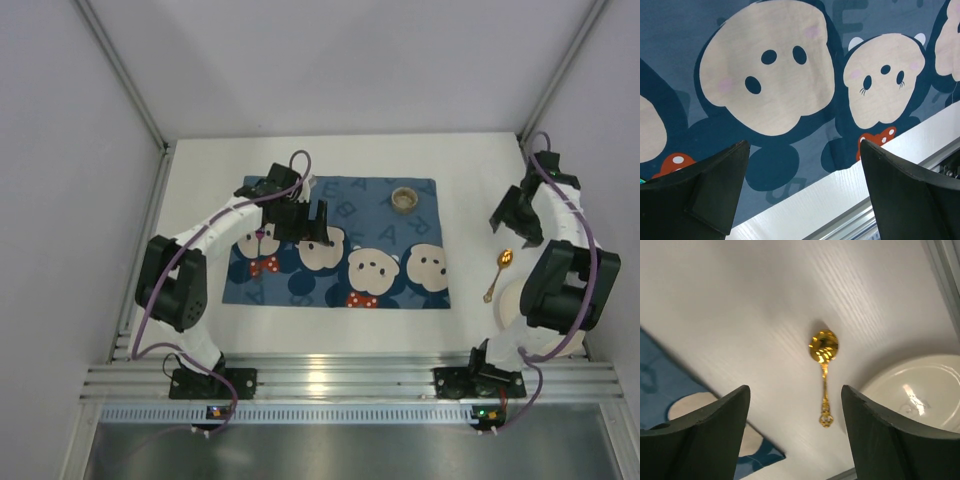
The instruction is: Set the dinner table for one person
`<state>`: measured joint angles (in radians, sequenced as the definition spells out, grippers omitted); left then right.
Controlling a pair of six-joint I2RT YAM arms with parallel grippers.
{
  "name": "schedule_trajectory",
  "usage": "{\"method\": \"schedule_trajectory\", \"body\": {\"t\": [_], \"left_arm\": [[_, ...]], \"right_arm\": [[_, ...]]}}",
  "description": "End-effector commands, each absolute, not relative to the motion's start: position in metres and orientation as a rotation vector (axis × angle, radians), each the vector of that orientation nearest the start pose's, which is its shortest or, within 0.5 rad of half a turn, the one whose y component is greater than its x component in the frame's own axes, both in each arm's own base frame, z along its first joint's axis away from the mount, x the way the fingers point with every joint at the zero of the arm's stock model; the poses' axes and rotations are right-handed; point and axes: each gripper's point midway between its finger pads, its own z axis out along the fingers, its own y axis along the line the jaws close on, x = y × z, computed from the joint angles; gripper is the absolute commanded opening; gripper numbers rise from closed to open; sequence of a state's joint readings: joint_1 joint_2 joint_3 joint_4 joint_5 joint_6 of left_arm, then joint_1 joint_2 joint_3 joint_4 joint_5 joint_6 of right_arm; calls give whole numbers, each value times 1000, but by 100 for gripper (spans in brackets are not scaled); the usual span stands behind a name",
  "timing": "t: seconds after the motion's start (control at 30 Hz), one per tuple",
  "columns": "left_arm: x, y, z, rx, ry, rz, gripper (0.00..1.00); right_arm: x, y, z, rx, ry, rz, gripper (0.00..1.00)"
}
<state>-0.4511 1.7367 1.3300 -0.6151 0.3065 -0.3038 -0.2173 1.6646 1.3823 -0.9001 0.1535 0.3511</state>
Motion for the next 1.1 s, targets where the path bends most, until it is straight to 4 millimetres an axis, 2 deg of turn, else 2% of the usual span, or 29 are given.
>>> {"method": "schedule_trajectory", "body": {"t": [0.0,0.2,0.43,0.67,0.8,1.07], "left_arm": [[335,-240,123,305,2577,-729,97],[324,-238,109,296,2597,-748,97],[322,-235,105,295,2607,-740,97],[326,-236,106,301,2608,-727,96],[326,-236,104,299,2614,-728,97],[325,-235,102,300,2621,-719,97]], "right_arm": [[313,-103,105,837,2682,-211,74],[288,-115,78,935,2759,-154,66],[279,-104,56,973,2792,-86,46],[264,-96,33,1006,2816,-79,34],[261,-98,27,1012,2821,-102,31],[272,-105,27,995,2800,-119,26]]}}
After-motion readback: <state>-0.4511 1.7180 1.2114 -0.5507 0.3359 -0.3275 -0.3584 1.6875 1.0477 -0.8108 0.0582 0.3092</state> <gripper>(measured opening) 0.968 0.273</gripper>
